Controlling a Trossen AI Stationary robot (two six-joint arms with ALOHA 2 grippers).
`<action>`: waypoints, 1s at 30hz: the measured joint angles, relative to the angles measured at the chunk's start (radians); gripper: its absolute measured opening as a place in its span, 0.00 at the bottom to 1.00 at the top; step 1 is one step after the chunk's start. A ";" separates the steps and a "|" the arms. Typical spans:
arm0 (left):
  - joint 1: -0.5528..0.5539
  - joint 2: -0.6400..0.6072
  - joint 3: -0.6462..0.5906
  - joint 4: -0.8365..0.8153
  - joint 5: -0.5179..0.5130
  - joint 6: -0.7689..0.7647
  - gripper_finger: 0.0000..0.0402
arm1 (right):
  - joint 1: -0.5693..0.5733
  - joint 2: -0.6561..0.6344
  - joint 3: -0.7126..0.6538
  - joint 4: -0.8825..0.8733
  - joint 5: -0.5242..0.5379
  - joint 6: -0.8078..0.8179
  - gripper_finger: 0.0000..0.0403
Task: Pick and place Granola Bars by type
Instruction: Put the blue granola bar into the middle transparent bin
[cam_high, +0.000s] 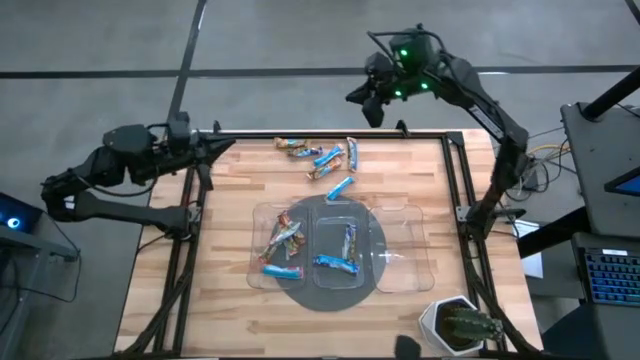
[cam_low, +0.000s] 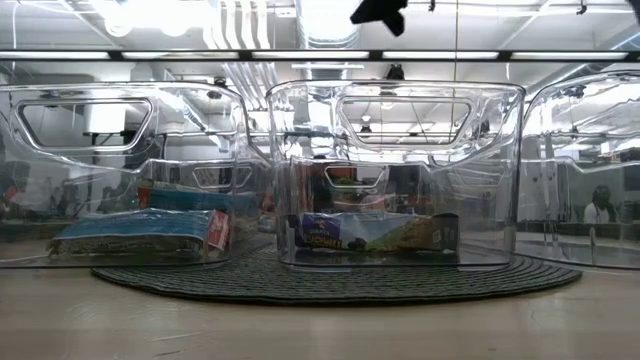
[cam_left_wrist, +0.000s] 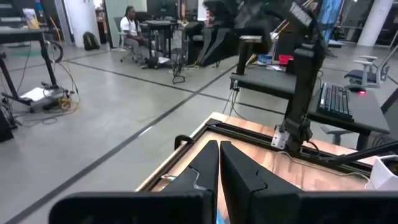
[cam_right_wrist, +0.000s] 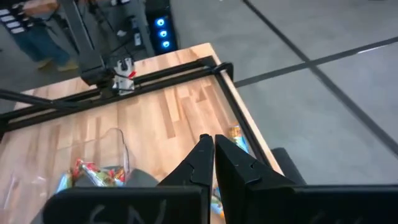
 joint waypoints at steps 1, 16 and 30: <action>0.000 -0.007 0.001 -0.012 0.000 0.002 0.00 | -0.006 0.021 0.016 0.000 -0.010 -0.008 0.02; 0.000 -0.009 0.161 -0.274 0.058 -0.033 0.00 | -0.073 0.235 0.180 -0.031 -0.098 -0.089 0.03; 0.004 0.092 0.173 -0.145 0.265 0.034 0.00 | -0.081 0.308 0.183 -0.046 -0.106 -0.111 0.37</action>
